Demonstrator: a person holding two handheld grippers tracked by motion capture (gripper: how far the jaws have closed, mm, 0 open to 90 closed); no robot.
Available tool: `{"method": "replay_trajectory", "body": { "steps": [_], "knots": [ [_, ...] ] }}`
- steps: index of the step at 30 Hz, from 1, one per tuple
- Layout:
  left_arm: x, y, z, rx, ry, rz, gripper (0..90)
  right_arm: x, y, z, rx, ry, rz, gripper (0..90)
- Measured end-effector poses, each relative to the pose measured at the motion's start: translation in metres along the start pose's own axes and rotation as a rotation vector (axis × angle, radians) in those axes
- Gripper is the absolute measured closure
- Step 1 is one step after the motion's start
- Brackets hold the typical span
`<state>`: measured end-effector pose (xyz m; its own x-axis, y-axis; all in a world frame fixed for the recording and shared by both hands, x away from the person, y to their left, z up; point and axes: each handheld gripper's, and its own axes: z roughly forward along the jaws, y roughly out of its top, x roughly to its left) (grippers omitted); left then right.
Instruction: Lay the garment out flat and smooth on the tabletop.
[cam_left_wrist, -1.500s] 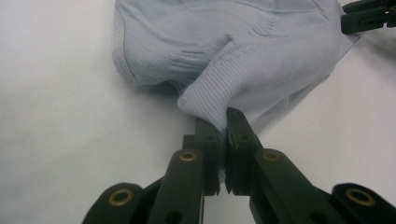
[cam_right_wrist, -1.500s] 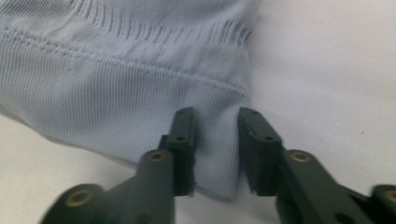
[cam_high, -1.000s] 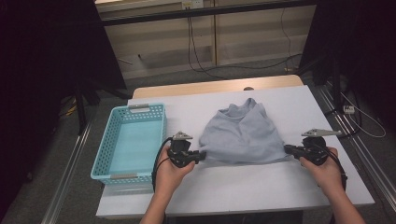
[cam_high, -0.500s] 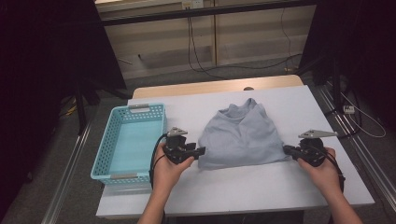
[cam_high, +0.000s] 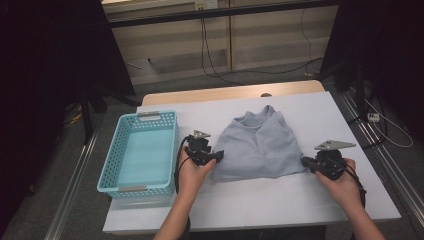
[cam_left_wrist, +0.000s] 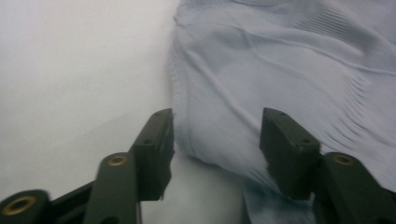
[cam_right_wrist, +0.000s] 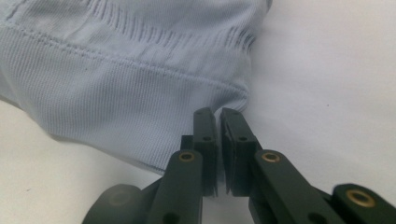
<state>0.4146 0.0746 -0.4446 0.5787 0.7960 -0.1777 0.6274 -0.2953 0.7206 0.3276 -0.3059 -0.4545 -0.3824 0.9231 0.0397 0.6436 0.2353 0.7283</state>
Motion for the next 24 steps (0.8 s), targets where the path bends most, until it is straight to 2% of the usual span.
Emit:
{"method": "replay_trajectory", "body": {
  "steps": [2,6,9,12,15,19,22,24],
  "knots": [
    [0.002,-0.002,0.005,0.011,0.005,-0.019,42.1,0.001,0.000,-0.001,-0.003,0.001,0.003,85.9],
    [0.006,-0.004,0.010,0.014,0.022,-0.022,38.9,0.001,-0.001,0.001,0.004,0.006,-0.001,85.8],
    [0.007,-0.008,0.015,0.027,0.003,-0.043,42.1,0.000,-0.001,0.000,-0.002,0.010,0.000,85.8],
    [0.007,-0.009,0.017,0.012,0.010,-0.032,44.5,-0.001,-0.001,-0.002,-0.007,0.013,0.008,85.7],
    [0.006,-0.009,0.019,0.012,-0.007,-0.038,55.3,-0.002,-0.001,-0.002,-0.011,0.019,0.012,85.5],
    [0.008,-0.007,0.019,0.018,-0.007,-0.043,65.0,-0.002,-0.001,-0.002,-0.012,0.021,0.009,85.3],
    [0.008,-0.007,0.020,0.022,-0.035,-0.045,76.9,-0.002,0.000,-0.003,-0.019,0.024,0.011,85.3],
    [0.008,-0.004,0.018,0.030,-0.042,-0.045,79.6,-0.002,0.000,-0.004,-0.025,0.023,0.012,85.2]
  ]
}}
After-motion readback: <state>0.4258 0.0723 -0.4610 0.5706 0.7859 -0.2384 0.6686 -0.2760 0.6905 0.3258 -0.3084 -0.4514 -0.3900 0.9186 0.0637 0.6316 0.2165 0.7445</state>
